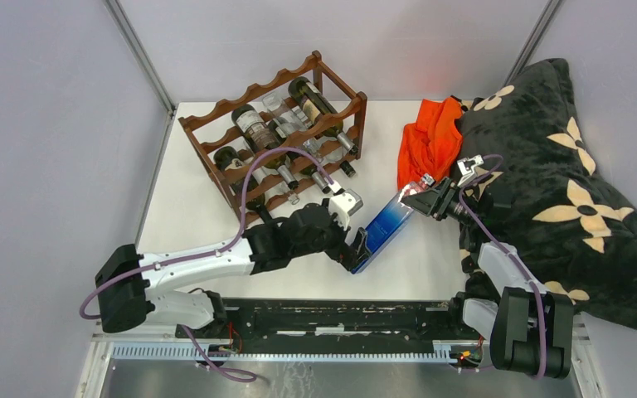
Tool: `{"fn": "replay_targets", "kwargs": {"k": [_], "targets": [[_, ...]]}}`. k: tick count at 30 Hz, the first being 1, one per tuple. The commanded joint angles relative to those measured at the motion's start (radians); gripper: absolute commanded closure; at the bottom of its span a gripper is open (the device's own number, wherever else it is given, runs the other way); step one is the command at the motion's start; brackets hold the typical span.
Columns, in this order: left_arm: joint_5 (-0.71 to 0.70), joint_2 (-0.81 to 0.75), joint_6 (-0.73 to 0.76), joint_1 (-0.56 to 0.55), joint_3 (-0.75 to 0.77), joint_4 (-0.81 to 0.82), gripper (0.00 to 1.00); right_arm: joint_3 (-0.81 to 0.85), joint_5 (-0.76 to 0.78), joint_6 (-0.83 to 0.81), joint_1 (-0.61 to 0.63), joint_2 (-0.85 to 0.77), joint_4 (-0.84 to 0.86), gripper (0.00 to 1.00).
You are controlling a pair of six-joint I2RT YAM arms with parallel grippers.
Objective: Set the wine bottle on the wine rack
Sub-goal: Adjust the wine bottle at the center of the board.
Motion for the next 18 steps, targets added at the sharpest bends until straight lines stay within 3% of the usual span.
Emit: {"fn": "replay_targets", "kwargs": {"k": [1, 13, 18], "targets": [[0.01, 0.059, 0.097, -0.002, 0.065, 0.03, 0.0, 0.012, -0.074, 0.145, -0.004, -0.004, 0.16, 1.0], [-0.092, 0.308, 0.171, -0.001, 0.153, 0.107, 0.02, -0.003, -0.085, 0.191, -0.005, -0.003, 0.2, 1.0], [-0.071, 0.377, 0.177, 0.002, 0.185, 0.12, 0.07, -0.006, -0.083, 0.197, -0.005, -0.001, 0.203, 1.0]]}}
